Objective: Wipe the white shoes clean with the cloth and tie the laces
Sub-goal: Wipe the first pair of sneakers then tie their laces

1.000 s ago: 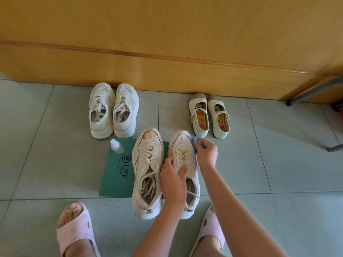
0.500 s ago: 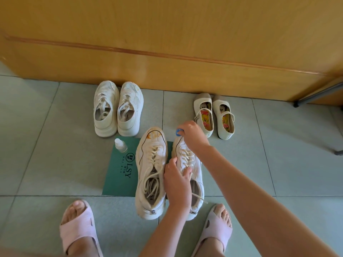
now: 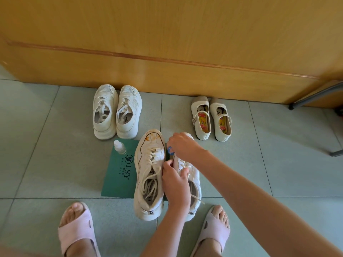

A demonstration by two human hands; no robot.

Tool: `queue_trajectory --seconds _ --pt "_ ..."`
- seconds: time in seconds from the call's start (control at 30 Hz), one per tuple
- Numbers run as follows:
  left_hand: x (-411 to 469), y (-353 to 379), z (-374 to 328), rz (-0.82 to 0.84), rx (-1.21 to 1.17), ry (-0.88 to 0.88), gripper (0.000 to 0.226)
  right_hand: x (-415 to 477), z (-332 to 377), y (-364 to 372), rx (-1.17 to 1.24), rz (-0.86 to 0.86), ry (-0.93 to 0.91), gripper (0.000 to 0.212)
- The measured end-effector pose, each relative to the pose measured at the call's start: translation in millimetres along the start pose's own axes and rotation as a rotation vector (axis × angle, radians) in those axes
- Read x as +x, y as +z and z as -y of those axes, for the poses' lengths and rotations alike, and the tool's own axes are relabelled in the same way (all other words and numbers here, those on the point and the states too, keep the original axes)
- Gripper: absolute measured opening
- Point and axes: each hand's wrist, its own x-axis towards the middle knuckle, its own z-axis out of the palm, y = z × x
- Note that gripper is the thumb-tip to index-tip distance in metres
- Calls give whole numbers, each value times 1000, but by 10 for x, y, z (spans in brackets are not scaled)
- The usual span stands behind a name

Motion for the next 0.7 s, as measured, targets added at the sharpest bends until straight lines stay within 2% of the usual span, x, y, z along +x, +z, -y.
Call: queue_trajectory --seconds 0.13,0.23,0.3,0.33,0.4,0.43,0.57,0.7 --pt "2 12 15 -9 13 -3 43 -105 27 -37 103 25 -20 18" --pt "-6 11 22 -11 17 6 44 -259 19 -235 344 72 4 22" --pt "-11 6 22 -5 23 10 45 -290 -56 -348 461 -10 50 20" --pt "-11 5 21 -5 22 11 45 -257 -119 -367 495 -109 94 19" --pt "-11 4 21 -8 22 13 46 -134 -245 -328 443 -297 158 20" --pt "-12 2 18 -9 22 13 46 -66 -275 -285 400 -311 184 20" --pt "-9 2 7 -11 16 13 45 149 -224 -59 235 -141 158 17" --pt "-12 2 11 -11 1 11 45 114 -186 -11 89 -126 51 20"
